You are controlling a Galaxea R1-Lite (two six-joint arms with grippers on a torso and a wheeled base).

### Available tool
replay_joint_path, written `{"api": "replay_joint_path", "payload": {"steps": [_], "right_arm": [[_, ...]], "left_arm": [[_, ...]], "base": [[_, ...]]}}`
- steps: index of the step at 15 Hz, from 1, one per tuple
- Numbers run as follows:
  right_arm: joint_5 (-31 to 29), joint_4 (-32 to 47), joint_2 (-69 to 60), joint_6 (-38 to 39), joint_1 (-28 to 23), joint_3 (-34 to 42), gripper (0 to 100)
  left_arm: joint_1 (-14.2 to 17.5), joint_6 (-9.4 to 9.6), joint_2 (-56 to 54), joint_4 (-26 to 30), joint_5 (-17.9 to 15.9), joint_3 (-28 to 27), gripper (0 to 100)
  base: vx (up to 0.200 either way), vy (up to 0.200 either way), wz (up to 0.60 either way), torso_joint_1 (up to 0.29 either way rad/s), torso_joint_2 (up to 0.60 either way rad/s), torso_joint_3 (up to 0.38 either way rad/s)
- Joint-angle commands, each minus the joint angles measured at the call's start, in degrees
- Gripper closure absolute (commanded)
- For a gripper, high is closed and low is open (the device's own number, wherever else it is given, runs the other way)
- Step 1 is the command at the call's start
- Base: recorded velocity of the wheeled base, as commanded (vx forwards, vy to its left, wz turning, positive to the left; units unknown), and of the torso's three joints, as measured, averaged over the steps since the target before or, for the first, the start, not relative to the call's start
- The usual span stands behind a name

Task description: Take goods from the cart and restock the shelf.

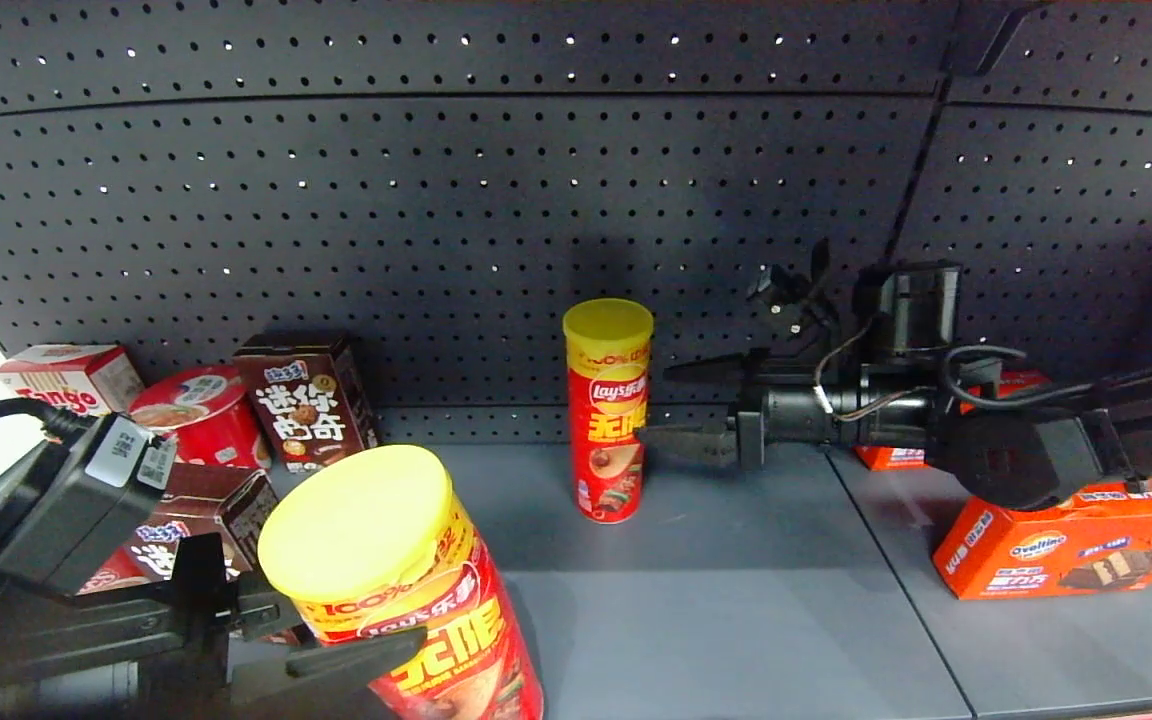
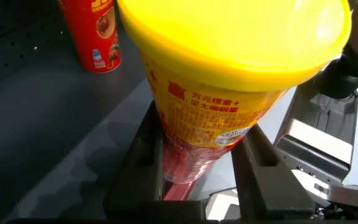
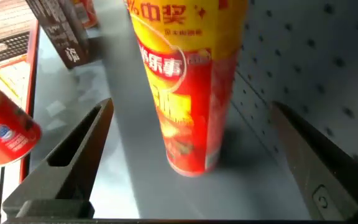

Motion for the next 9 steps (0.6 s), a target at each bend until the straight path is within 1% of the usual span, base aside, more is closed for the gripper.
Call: {"api": "replay_joint_path", "payload": {"steps": [1, 9], "right_arm": [[0.33, -0.76, 3.57, 0.0, 0.8, -1.68, 0], [-0.37, -0.85, 10.87, 0.0, 3.87, -7.65, 0]], "left_arm": [[0.07, 0.0, 0.08, -0.05, 0.05, 0.05, 100], [0.16, -0.09, 0.26, -0.05, 0.23, 0.05, 100]], "base": [[0.0, 0.0, 0.0, 0.0, 0.0, 0.0], [0.0, 0.0, 0.0, 0.0, 0.0, 0.0]]}}
